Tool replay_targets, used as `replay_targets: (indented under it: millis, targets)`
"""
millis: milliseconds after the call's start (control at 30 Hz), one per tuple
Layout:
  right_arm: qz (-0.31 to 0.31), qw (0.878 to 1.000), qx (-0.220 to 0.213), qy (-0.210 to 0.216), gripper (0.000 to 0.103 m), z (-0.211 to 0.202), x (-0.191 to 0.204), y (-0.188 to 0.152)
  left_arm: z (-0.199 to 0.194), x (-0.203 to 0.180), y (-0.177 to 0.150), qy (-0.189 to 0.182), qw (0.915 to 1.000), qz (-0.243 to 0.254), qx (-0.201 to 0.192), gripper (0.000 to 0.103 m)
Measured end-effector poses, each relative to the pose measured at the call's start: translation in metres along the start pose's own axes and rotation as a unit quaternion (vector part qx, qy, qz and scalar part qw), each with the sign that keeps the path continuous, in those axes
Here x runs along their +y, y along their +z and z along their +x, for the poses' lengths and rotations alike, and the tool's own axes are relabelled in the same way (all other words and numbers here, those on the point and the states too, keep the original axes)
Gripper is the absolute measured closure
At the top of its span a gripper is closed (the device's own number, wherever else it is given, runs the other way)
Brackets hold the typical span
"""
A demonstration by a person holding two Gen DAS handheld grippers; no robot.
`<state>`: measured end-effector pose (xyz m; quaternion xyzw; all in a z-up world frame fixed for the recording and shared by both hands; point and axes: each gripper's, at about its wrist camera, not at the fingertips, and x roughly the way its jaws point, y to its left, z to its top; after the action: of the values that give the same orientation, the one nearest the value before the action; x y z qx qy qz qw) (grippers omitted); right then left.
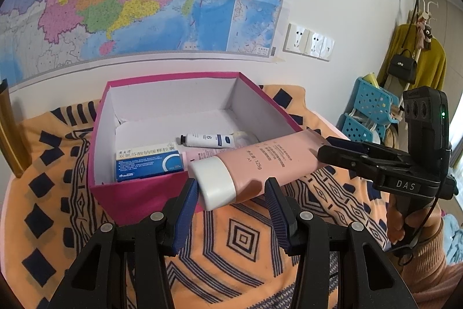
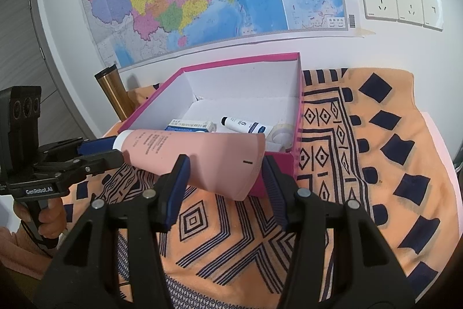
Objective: Organize rigid objects
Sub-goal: 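Lift the large pink tube and carry it over the pink box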
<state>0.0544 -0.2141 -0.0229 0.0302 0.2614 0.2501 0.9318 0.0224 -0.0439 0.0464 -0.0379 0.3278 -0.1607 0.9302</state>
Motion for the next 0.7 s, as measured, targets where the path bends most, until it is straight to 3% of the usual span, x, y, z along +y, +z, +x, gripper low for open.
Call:
replay_targets:
  millis: [700]
  targets:
    - [-0.001, 1.000, -0.001, -0.002, 0.049, 0.0011, -0.0034, 0.0055, 0.0047, 0.0021, 0.0059, -0.002, 1.0000, -0.001, -0.003, 0.055]
